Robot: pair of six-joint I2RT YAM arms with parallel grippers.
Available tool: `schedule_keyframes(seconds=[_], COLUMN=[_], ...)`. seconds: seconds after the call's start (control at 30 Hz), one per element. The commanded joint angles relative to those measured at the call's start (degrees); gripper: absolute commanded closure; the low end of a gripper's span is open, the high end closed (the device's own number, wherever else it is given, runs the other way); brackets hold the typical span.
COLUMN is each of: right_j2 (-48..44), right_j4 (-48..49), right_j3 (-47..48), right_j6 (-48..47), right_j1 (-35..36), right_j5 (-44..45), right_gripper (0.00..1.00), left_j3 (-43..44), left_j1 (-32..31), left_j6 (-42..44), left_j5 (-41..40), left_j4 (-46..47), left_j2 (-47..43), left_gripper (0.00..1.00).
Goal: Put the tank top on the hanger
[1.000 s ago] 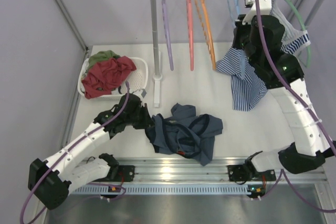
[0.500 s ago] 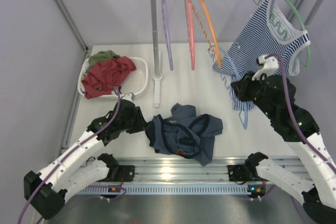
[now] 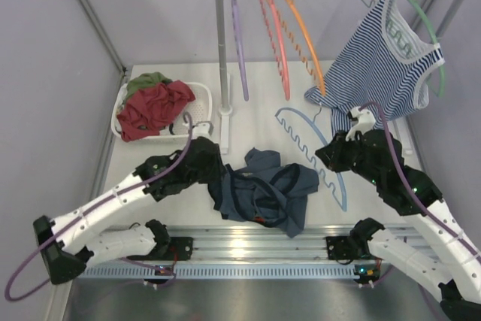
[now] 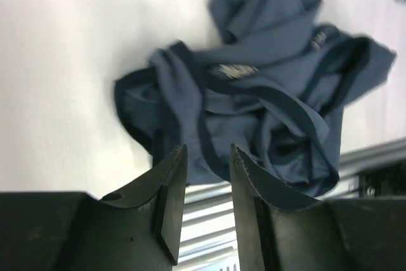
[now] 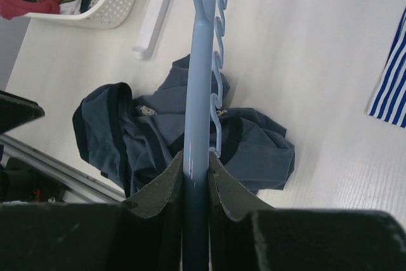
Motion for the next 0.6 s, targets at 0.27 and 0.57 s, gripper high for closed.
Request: schedule_keyframes(seconds=[0.27,0.57], right_j2=[0.26,-2.02], right_j4=[8.41,6.39], right_j3=[-0.43,-2.01], right_j6=[1.51,0.54], right_j1=[3.7,4.94], right_j5=[-4.59,-4.5], right_gripper=[1.0,1.0], left_j3=[4.56,5.26], left_j1=[-17.71,-17.89], left_j6=[-18.0,-22.31], left_j5=[-20.41,-24.98], left_j4=[-3.04,-3.83], left_j2=[21.8,34.9], left_gripper=[0.64,0.58])
